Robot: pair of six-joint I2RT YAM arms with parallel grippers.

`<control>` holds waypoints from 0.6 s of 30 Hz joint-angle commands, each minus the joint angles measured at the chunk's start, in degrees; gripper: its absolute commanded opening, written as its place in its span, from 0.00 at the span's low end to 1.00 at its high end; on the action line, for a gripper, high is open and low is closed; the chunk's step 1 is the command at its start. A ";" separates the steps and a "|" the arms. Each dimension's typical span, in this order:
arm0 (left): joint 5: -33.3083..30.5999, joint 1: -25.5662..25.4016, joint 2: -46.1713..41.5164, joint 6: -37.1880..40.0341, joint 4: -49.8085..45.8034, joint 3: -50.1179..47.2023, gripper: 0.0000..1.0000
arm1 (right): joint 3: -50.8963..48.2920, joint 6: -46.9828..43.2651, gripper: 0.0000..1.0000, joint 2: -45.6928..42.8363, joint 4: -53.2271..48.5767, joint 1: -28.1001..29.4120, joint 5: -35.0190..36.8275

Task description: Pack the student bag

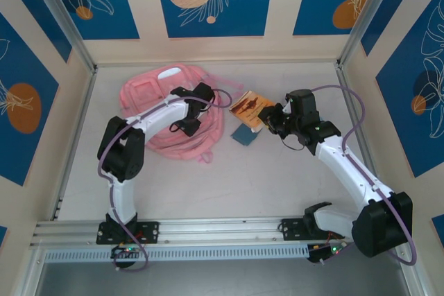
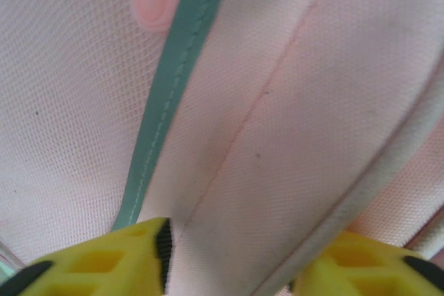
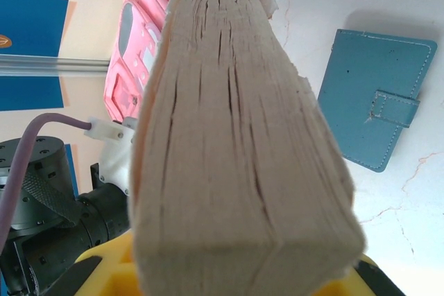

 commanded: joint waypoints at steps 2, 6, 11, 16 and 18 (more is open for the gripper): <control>-3.62 -0.13 -0.45 -1.17 -1.09 2.37 0.29 | -0.57 0.13 0.12 -2.20 2.79 -0.07 -1.03; -4.25 -0.12 -4.03 -2.96 -0.16 2.65 0.12 | -0.83 -0.48 0.12 -3.36 2.07 -0.17 -0.29; -5.50 -0.15 -12.46 -4.78 3.63 1.71 0.00 | -2.71 -2.39 0.13 -6.08 2.24 0.15 1.07; -3.77 -0.09 -20.15 -6.23 8.41 1.17 0.00 | -4.31 -4.01 0.13 -7.57 2.41 1.72 -0.04; -2.01 -0.10 -22.50 -6.84 10.47 1.17 0.00 | -4.56 -4.45 0.13 -7.53 2.95 3.45 -1.29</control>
